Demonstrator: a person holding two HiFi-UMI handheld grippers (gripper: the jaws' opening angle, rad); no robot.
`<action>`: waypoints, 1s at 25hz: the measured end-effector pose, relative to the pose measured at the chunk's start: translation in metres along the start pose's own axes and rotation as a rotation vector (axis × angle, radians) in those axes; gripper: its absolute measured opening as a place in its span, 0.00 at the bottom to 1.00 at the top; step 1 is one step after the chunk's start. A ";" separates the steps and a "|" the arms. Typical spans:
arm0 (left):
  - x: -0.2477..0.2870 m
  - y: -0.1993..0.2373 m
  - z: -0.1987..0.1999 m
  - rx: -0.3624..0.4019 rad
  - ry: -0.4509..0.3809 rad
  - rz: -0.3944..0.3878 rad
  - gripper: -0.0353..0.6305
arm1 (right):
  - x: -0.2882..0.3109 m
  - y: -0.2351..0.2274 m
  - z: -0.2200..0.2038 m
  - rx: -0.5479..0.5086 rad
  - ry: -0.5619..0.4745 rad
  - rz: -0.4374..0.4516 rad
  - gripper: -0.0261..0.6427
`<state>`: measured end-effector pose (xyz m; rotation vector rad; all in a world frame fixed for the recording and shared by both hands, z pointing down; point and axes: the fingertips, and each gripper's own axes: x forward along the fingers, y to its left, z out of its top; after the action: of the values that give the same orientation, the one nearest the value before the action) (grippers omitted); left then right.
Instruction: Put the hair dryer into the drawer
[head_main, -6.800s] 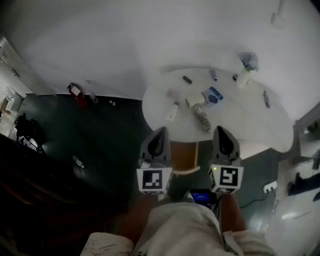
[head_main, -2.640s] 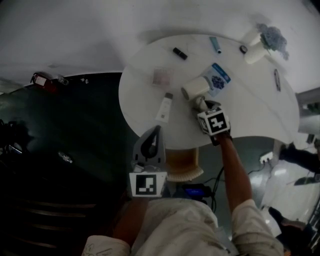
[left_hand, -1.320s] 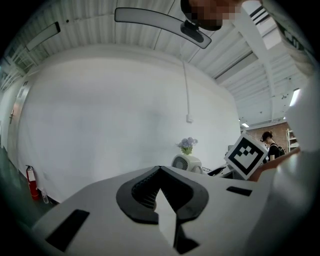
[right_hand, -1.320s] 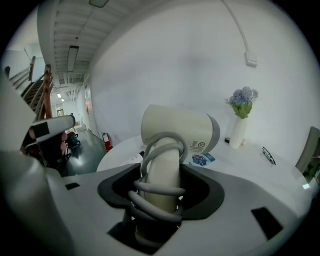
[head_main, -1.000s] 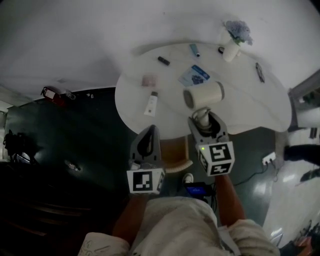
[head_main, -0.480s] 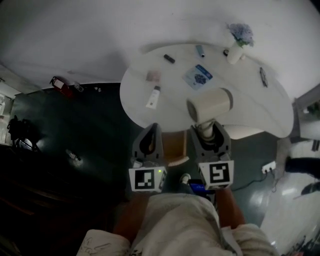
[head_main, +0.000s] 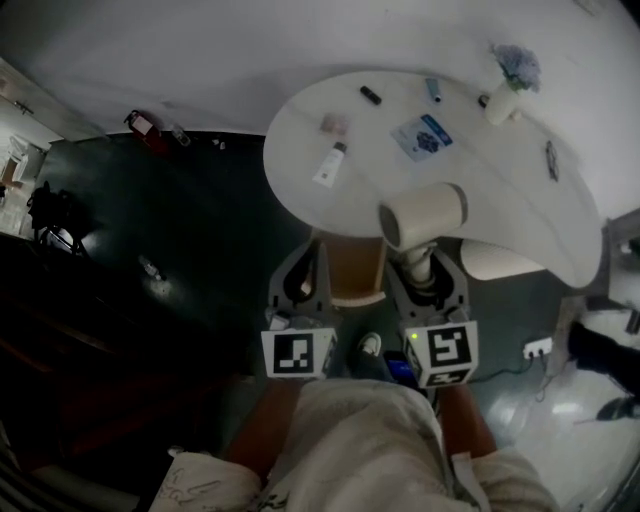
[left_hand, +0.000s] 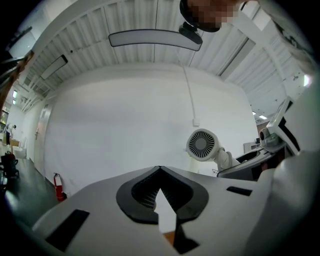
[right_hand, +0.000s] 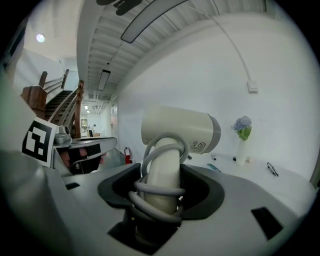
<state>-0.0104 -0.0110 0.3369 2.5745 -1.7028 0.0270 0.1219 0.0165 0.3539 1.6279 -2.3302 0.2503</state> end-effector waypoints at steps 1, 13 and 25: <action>-0.004 0.002 -0.001 0.000 0.002 0.009 0.06 | -0.001 0.005 -0.004 0.001 0.019 0.012 0.41; -0.038 0.015 -0.024 -0.025 0.042 0.096 0.06 | 0.012 0.050 -0.090 0.052 0.282 0.152 0.41; -0.058 0.027 -0.055 -0.049 0.091 0.156 0.06 | 0.026 0.079 -0.166 0.058 0.494 0.237 0.41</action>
<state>-0.0570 0.0349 0.3900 2.3626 -1.8417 0.1052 0.0612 0.0712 0.5211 1.1405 -2.1306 0.6904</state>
